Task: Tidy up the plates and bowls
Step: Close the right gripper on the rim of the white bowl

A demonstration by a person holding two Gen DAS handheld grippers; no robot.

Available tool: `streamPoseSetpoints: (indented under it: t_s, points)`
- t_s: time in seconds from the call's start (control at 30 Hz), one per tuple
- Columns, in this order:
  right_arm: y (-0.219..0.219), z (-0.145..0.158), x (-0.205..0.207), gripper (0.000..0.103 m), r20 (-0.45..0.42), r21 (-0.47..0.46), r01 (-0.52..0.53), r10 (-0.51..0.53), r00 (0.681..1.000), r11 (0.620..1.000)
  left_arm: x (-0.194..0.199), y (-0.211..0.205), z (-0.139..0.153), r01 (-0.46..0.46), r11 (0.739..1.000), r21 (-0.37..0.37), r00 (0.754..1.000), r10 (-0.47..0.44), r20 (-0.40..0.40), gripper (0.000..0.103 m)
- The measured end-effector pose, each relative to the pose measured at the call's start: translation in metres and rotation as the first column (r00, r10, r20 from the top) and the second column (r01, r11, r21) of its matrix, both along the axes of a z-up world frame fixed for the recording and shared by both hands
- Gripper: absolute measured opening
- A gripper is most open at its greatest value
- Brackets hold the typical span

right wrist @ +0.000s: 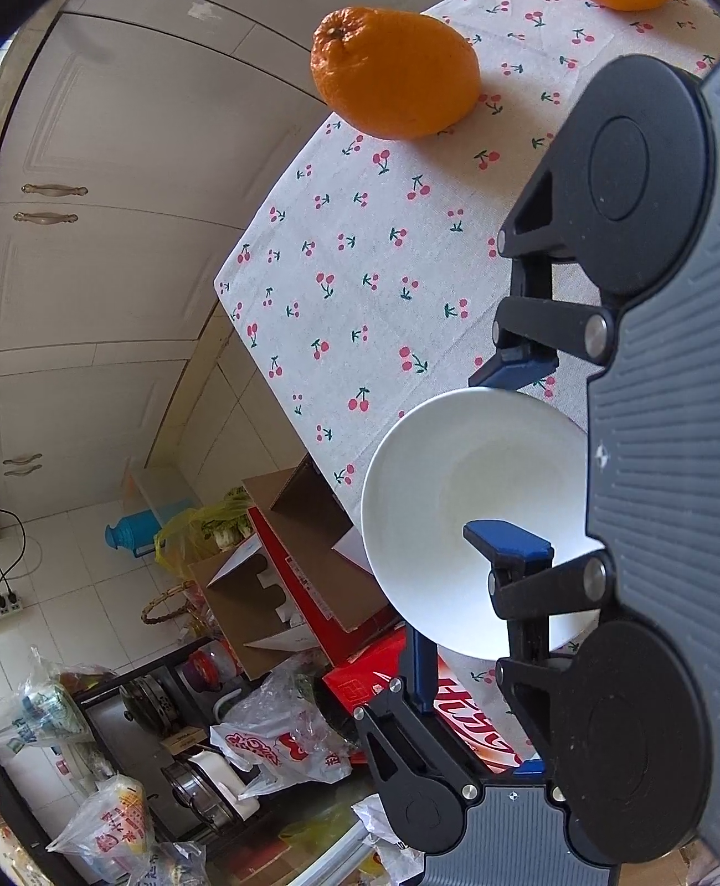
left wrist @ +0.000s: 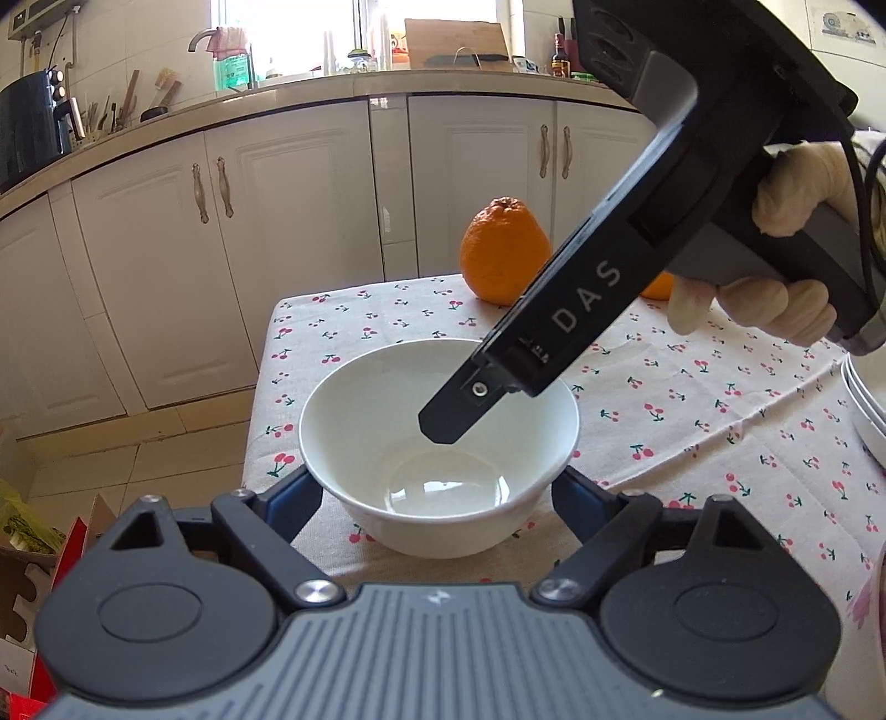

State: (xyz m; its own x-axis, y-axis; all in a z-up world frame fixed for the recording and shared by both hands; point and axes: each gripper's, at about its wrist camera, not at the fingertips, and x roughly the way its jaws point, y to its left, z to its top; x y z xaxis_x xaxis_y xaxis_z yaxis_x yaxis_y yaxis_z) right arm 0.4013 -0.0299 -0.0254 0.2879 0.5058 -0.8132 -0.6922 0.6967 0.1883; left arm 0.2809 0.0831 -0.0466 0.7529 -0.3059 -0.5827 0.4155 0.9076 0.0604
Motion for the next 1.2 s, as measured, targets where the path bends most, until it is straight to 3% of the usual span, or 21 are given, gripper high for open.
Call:
streamPoseSetpoints:
  t_s: [0.7, 1.2]
  points:
    - [-0.002, 0.011, -0.007, 0.053, 0.010, 0.024, 0.009, -0.009, 1.000, 1.000, -0.005, 0.000, 0.007, -0.001, 1.000, -0.003, 1.000, 0.001, -0.002, 0.089]
    - [-0.021, 0.047, -0.062, 0.053, 0.030, 0.090, 0.011, -0.014, 0.999, 0.996, -0.061, -0.009, 0.045, 0.016, 1.000, -0.003, 1.000, -0.016, 0.016, 0.089]
